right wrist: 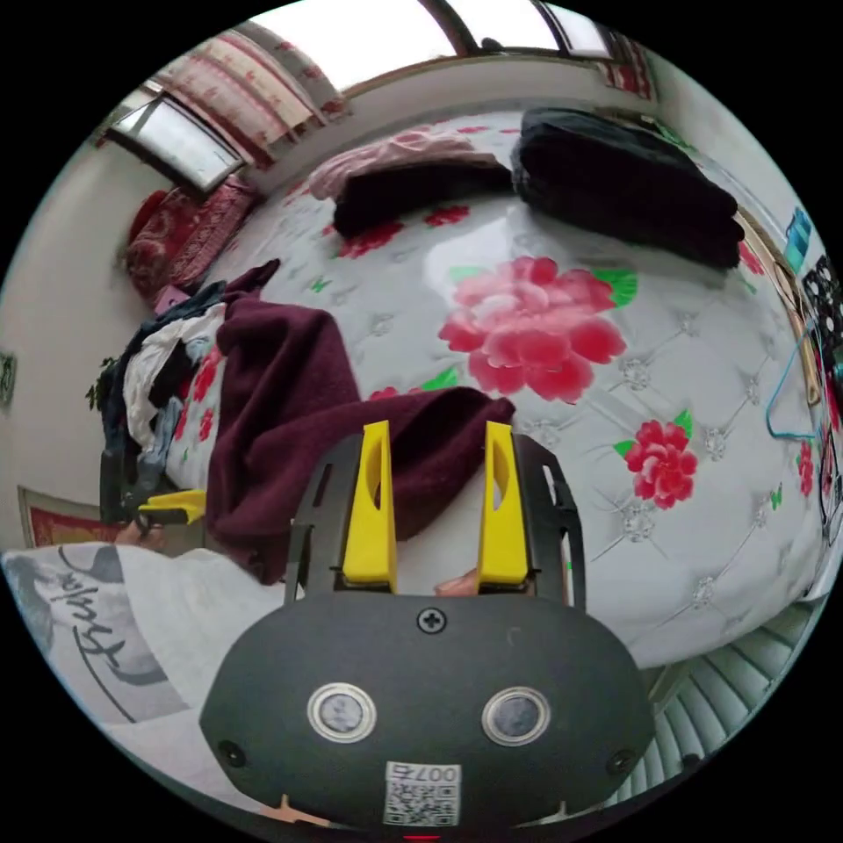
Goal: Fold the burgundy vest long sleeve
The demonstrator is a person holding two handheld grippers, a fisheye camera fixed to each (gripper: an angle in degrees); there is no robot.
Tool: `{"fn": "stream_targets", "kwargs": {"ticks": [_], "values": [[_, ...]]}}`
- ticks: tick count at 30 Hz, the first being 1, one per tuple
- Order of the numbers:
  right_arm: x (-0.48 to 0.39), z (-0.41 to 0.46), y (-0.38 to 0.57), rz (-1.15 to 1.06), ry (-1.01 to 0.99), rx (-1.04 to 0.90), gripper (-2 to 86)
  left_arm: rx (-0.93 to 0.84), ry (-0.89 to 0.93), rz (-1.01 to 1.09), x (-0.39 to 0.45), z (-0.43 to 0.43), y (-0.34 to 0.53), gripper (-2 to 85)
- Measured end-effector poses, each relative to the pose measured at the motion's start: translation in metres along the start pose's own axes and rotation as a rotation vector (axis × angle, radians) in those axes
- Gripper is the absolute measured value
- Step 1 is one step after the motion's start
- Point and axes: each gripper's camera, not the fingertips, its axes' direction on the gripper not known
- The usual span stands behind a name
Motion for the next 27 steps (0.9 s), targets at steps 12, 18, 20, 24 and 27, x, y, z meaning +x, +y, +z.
{"fn": "stream_targets", "kwargs": {"ticks": [12,18,20,24,27], "values": [[-0.052,-0.084,-0.081,-0.087,-0.358,0.18,0.5,0.412,0.291,0.056,0.013,-0.159,-0.06,-0.7],[-0.183,-0.361,-0.102,-0.554,-0.496,0.845,0.1,1.015,0.183,0.366,0.104,-0.427,-0.018,-0.8],[-0.23,-0.433,-0.063,-0.748,-0.435,1.041,0.1,1.162,0.182,0.468,0.129,-0.473,0.022,-0.8],[-0.253,-0.462,-0.006,-0.914,-0.419,1.183,0.0,1.197,0.103,0.569,0.153,-0.503,0.094,-0.7],[-0.253,-0.424,0.022,-0.99,-0.459,1.071,0.1,1.096,0.022,0.547,0.146,-0.465,0.113,-0.4]]}}
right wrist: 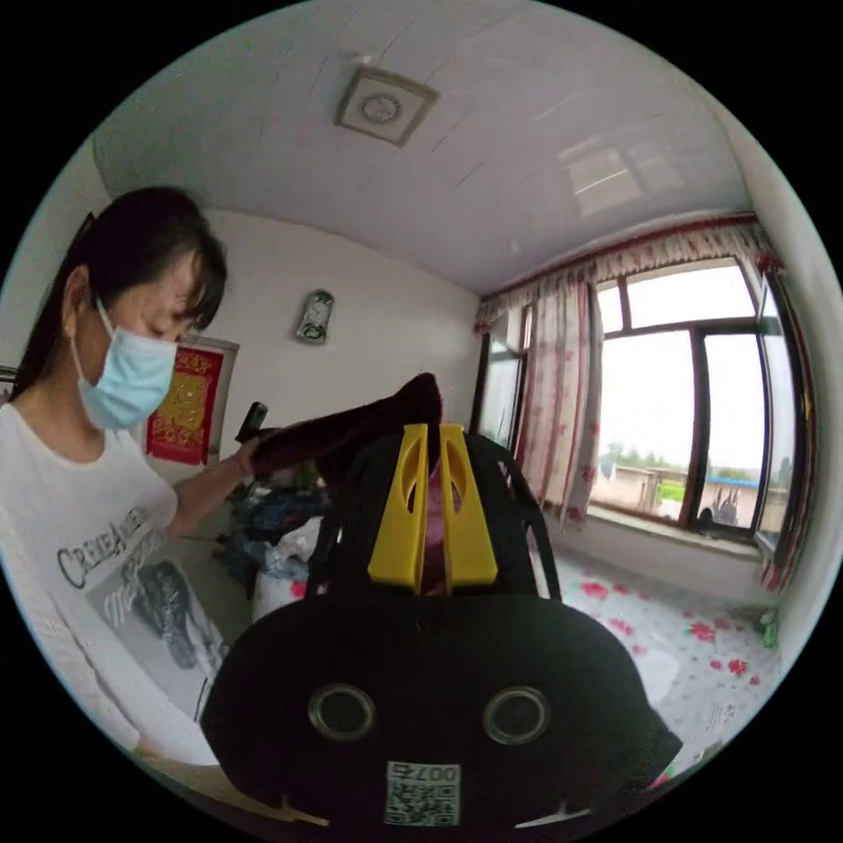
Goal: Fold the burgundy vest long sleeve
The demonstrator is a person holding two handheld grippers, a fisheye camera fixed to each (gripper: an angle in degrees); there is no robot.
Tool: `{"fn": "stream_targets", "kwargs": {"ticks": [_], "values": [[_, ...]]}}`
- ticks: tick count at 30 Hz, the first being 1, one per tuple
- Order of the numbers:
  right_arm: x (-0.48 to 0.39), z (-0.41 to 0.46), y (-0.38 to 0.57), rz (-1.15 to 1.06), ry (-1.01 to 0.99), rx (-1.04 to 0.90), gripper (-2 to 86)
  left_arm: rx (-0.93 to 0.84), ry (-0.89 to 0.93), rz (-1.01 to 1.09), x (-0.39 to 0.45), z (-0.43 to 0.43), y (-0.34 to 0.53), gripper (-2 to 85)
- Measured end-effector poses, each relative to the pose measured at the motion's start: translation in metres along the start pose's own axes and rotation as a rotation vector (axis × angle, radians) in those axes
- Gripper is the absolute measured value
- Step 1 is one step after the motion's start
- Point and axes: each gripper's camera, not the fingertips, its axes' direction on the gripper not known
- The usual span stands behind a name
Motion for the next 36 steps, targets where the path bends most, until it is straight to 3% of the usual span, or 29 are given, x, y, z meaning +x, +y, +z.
{"fn": "stream_targets", "kwargs": {"ticks": [3,7,11,16,23,27,29,33,36], "values": [[-0.026,0.026,0.082,0.089,0.004,-0.27,0.1,-0.209,-0.087,-0.144,-0.019,0.031,0.078,0.6],[-0.054,0.08,0.268,0.426,0.037,-0.784,0.2,-0.554,-0.196,-0.633,-0.077,0.103,0.261,4.8],[-0.099,0.118,0.439,0.643,0.066,-1.271,0.8,-0.776,-0.3,-0.877,-0.071,0.139,0.385,7.0],[-0.116,0.136,0.469,0.568,0.176,-1.413,3.7,-0.887,-0.333,-0.921,-0.039,0.159,0.432,10.7],[-0.072,0.158,0.473,0.639,0.075,-1.342,9.0,-0.967,-0.298,-0.817,-0.033,0.208,0.419,12.8],[-0.076,0.188,0.507,0.608,-0.002,-1.471,9.0,-1.118,-0.33,-0.802,-0.034,0.23,0.41,10.6],[-0.082,0.202,0.531,0.609,-0.049,-1.579,8.1,-1.16,-0.294,-0.779,-0.032,0.231,0.407,5.1],[-0.08,0.204,0.529,0.551,-0.003,-1.603,4.9,-1.152,-0.215,-0.756,-0.022,0.223,0.398,0.3],[-0.07,0.196,0.526,0.636,-0.064,-1.618,2.1,-1.053,-0.142,-0.771,-0.012,0.193,0.377,-0.3]]}}
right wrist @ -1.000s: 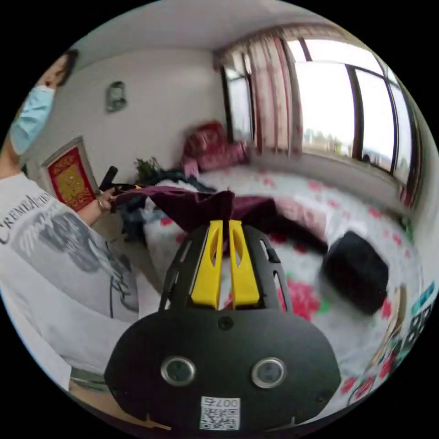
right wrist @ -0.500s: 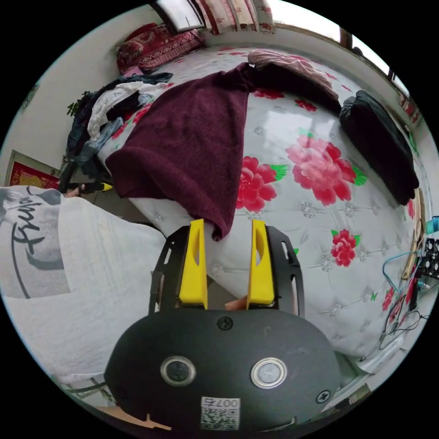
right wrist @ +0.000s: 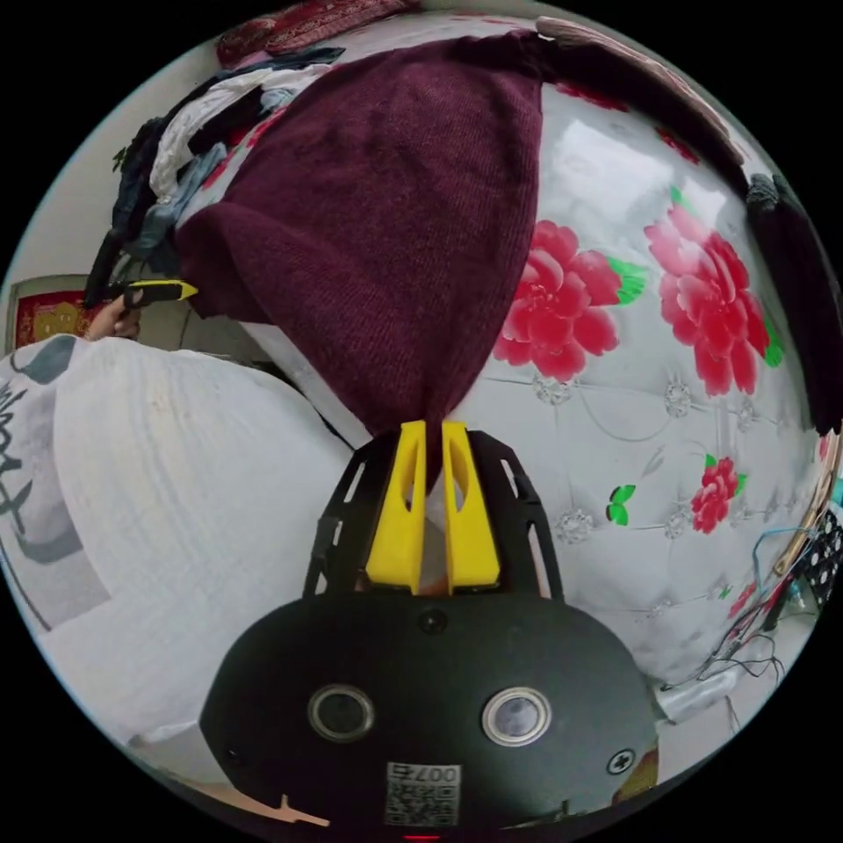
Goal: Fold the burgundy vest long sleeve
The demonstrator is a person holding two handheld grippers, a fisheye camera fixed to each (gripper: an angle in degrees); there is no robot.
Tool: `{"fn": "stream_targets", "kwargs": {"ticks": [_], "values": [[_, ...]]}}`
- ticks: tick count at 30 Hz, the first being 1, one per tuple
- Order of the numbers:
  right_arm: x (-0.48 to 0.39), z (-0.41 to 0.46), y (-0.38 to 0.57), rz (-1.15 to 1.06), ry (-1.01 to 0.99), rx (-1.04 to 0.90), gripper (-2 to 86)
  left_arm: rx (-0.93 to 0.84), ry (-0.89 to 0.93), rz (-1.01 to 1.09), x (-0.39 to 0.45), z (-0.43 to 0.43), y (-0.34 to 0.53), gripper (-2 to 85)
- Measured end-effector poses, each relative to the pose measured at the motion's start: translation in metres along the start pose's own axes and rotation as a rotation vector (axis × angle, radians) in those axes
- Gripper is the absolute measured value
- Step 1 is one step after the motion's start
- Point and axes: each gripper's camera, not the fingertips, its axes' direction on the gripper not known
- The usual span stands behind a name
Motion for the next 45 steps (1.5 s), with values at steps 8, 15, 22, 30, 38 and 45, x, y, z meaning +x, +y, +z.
{"fn": "stream_targets", "kwargs": {"ticks": [8,15,22,30,38,45], "values": [[0.068,-0.084,0.008,0.107,-0.422,0.18,0.2,0.349,0.468,-0.078,-0.059,-0.108,0.06,-0.7],[0.123,-0.278,-0.122,0.2,-0.714,0.611,0.0,0.657,0.702,0.015,-0.054,-0.257,-0.089,-0.9],[-0.017,-0.654,-0.033,-0.269,-0.415,1.405,-0.1,1.194,0.475,0.615,0.149,-0.566,-0.019,-0.9],[-0.053,-0.663,0.142,-0.589,-0.431,1.643,0.1,1.26,0.347,0.85,0.196,-0.558,0.143,-0.9],[-0.009,-0.439,0.165,-0.374,-0.331,1.19,0.0,0.993,0.247,0.536,0.118,-0.38,0.202,-0.9],[0.053,-0.19,0.137,0.031,-0.387,0.658,0.0,0.631,0.454,-0.101,-0.005,-0.167,0.216,-0.8]]}}
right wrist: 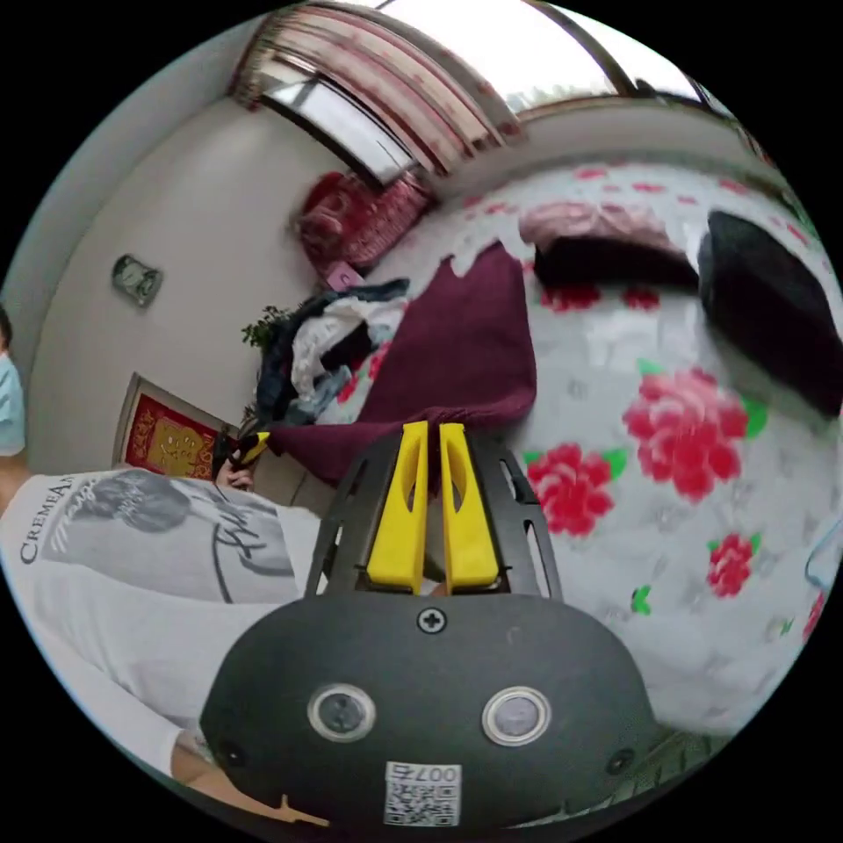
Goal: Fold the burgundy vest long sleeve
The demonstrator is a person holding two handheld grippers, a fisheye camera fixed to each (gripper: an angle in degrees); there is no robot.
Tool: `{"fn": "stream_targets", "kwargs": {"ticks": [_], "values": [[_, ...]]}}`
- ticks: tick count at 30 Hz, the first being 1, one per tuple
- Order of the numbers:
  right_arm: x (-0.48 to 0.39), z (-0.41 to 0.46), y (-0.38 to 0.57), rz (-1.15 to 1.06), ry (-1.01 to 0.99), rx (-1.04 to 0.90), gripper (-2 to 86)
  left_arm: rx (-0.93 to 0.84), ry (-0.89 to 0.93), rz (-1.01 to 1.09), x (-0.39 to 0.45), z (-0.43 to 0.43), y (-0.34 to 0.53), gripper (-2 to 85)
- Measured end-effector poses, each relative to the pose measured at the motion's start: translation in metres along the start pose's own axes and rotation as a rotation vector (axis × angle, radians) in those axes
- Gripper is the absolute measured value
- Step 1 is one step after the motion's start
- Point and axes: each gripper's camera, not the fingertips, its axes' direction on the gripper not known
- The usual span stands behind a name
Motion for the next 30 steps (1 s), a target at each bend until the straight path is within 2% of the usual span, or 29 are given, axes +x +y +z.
{"fn": "stream_targets", "kwargs": {"ticks": [2,6,10,12,15,17,20,25,30], "values": [[0.033,0.036,0.036,0.107,-0.011,-0.123,0.0,-0.037,0.004,-0.057,-0.014,0.009,0.013,-0.8],[0.064,0.049,0.055,0.203,-0.111,-0.149,0.1,-0.035,0.035,-0.047,-0.01,0.007,-0.002,-0.8],[0.092,0.053,0.004,0.21,-0.202,-0.098,0.3,0.0,0.054,-0.026,-0.015,0.014,-0.075,-0.3],[0.097,0.06,-0.04,0.17,-0.217,-0.071,0.6,0.003,0.003,0.012,-0.014,0.027,-0.126,0.3],[0.1,0.084,-0.12,0.11,-0.153,-0.004,1.5,0.067,-0.07,-0.056,-0.02,0.052,-0.204,4.2],[0.113,0.108,-0.16,0.169,-0.022,0.024,2.2,0.139,-0.085,-0.085,-0.021,0.059,-0.234,7.5],[0.135,0.144,-0.166,0.235,0.042,-0.032,3.0,0.154,-0.201,-0.062,-0.016,0.066,-0.254,9.7],[0.171,0.195,-0.114,0.265,0.135,-0.162,4.5,-0.074,-0.395,-0.037,-0.045,0.106,-0.218,9.5],[0.201,0.231,-0.089,0.285,0.177,-0.263,5.3,-0.25,-0.457,-0.055,-0.07,0.15,-0.201,9.3]]}}
